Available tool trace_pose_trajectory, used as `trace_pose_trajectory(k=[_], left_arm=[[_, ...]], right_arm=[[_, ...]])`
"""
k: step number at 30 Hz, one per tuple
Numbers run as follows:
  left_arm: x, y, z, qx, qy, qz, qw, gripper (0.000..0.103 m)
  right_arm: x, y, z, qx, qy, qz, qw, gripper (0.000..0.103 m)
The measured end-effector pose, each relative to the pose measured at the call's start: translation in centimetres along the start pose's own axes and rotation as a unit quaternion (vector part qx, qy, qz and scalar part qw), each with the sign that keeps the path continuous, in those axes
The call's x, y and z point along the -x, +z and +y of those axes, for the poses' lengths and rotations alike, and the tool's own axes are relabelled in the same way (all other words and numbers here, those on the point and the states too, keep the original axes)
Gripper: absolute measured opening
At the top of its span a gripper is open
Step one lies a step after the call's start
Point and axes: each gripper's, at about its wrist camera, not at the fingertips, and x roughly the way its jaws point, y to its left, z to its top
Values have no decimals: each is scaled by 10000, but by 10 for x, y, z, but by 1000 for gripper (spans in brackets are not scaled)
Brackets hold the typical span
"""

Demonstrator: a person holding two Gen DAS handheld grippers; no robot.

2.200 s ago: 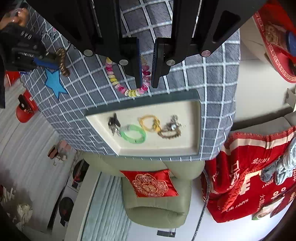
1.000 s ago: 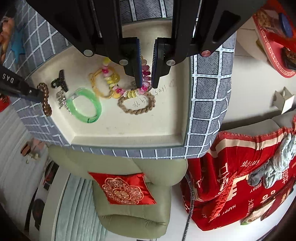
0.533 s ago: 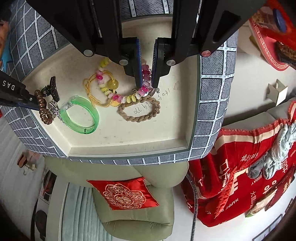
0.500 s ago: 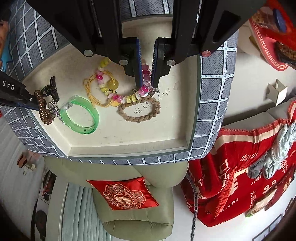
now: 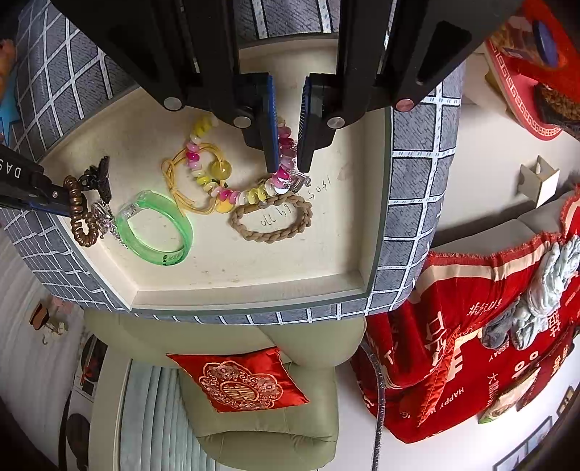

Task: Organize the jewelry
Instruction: 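Carry the beaded bracelet and coiled hair tie into the tray and open both grippers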

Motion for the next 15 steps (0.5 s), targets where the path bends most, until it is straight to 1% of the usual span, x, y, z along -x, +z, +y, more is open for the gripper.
trace_pose_trajectory(k=[1, 2, 3, 4, 15], left_arm=[[1, 0, 1, 13, -5, -5, 10000, 26], [2, 0, 1, 23, 6, -12, 10000, 26], [2, 0, 1, 23, 28, -25, 10000, 26], [3, 0, 1, 15, 54, -44, 10000, 26], [12, 3, 0, -67, 141, -189, 9997, 26]], right_arm=[[1, 0, 0, -15, 26, -9, 10000, 29], [3, -1, 0, -25, 43, -38, 10000, 51], [4, 0, 0, -31, 60, -87, 9999, 69], [8, -1, 0, -28, 82, -172, 9998, 71], [32, -3, 4, -35, 214, -392, 9990, 71]])
